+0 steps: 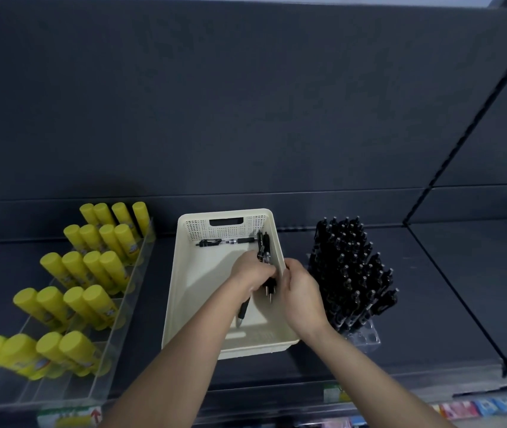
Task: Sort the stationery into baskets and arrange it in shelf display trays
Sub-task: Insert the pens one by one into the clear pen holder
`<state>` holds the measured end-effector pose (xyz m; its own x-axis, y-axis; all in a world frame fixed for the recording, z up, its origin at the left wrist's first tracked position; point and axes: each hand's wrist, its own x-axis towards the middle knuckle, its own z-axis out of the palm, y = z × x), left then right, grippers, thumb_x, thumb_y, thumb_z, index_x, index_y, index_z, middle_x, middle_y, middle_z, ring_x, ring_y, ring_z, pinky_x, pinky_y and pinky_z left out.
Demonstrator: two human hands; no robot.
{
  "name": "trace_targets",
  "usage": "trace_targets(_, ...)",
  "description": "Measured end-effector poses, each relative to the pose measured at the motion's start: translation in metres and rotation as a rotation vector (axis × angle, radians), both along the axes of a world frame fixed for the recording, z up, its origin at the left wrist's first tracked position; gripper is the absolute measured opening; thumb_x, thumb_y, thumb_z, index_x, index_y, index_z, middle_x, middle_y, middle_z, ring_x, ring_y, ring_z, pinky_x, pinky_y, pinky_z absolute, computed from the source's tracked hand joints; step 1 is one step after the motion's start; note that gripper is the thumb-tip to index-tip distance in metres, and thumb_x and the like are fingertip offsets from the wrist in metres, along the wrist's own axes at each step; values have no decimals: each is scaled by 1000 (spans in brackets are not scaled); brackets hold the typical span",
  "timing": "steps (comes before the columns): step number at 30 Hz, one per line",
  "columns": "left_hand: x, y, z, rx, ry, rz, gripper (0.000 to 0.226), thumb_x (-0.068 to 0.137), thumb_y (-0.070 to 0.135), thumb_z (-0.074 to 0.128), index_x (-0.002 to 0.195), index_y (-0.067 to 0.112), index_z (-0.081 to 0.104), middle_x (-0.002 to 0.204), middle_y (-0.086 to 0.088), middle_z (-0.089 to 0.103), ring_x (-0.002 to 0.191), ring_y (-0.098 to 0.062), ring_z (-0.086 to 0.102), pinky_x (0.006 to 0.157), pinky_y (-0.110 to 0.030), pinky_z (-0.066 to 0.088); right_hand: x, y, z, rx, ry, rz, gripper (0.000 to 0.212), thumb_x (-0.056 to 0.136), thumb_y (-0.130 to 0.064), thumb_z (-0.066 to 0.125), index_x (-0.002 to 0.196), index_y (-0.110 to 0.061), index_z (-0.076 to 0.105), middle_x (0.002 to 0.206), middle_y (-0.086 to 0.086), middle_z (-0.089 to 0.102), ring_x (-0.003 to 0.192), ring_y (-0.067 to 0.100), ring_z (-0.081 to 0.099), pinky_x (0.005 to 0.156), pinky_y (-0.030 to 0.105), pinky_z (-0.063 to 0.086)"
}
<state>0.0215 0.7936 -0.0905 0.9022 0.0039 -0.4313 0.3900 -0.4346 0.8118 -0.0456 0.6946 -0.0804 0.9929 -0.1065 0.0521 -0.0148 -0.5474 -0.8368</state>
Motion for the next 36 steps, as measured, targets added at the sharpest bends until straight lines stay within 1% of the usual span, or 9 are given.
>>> trace_targets(2,1,0,-1,-51,-6,25,12,74,7,63,85,11,63,69,0,61,60,-15,55,45,-20,36,0,0,0,-1,-9,2,25,99,-9,34,95,-7,58,79,6,60,66,11,54,52,13,37)
trace_targets(6,0,7,6,-205,107,69,11,69,3,63,80,5,64,66,-11,54,48,-19,44,42,-20,28,0,0,1,17,-6,15,25,99,-7,33,95,-6,58,78,7,58,62,11,49,51,16,36)
trace_targets(10,7,26,14,-290,99,184,12,65,-1,61,76,3,59,59,-10,53,48,-21,49,50,-27,43,-1,-2,1,22,-12,15,27,99,-7,31,99,-5,58,83,13,62,74,27,58,63,38,45)
trace_targets(12,15,37,14,-319,52,246,14,71,-3,59,80,7,57,63,-8,55,58,-21,56,63,-32,55,0,-2,1,28,-9,11,27,99,-8,31,98,-6,58,84,11,63,76,24,60,64,34,46)
trace_targets(17,28,51,6,308,-328,100,14,71,-2,55,79,9,60,63,2,54,67,-28,59,48,-24,37,0,-1,1,30,9,12,27,99,-8,32,102,-9,59,89,8,64,81,21,59,67,30,44)
trace_targets(21,33,54,-10,508,-365,-30,23,73,-2,52,91,10,58,107,-9,58,100,-30,57,74,-29,42,0,-2,0,-4,8,12,26,99,-9,32,101,-7,58,90,9,63,81,22,59,69,31,45)
trace_targets(24,38,54,-17,596,-325,-99,36,77,2,51,111,7,60,121,-13,48,105,-32,56,87,-33,46,1,0,-1,-14,25,3,26,99,-8,31,97,-6,57,87,10,62,78,23,59,67,34,45)
trace_targets(32,26,49,-6,554,-350,-196,15,73,3,57,81,15,54,88,-7,58,82,-25,53,61,-25,31,-2,1,5,47,37,-6,25,100,-10,34,102,-10,58,87,7,64,77,20,59,62,28,41)
trace_targets(36,12,53,-2,395,-339,-127,28,72,2,57,95,18,61,81,-5,61,78,-26,57,57,-26,38,-7,-3,12,94,78,-2,24,99,-14,39,104,-6,61,91,8,66,84,23,60,73,35,46)
